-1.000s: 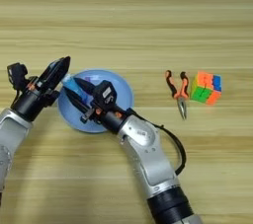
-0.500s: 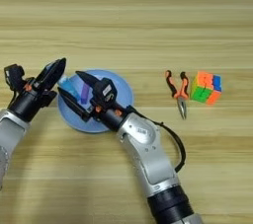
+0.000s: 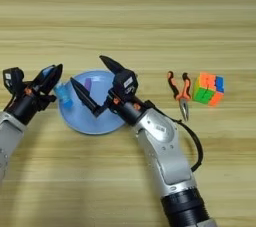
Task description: Move the objects on the table
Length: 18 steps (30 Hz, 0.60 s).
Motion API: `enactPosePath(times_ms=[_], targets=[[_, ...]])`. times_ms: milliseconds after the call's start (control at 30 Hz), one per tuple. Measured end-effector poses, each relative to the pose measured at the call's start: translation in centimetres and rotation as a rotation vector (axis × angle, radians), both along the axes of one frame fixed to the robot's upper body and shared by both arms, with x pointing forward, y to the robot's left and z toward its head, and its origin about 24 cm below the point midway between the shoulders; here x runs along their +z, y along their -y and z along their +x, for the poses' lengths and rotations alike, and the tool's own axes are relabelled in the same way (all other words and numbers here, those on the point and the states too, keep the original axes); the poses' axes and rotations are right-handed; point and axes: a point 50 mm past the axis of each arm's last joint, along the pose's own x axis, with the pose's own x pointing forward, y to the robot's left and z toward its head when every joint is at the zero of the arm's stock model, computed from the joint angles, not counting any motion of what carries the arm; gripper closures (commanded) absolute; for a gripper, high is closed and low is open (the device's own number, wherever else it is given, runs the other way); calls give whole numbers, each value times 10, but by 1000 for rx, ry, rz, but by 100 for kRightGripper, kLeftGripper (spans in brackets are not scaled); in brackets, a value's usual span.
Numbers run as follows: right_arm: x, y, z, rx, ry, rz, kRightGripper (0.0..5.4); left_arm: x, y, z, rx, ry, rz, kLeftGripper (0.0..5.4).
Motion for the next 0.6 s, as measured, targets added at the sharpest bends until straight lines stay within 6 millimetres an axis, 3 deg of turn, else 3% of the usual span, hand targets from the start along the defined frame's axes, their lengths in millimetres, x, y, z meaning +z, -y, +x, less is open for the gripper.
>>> enactPosePath(times_ms=[300, 600], targets=[[-1, 8, 4, -44, -11, 12, 0, 1, -24, 0, 72, 4, 33, 405], [-14, 27, 21, -256, -41, -61, 0, 5, -41, -1, 132, 10, 70, 405]])
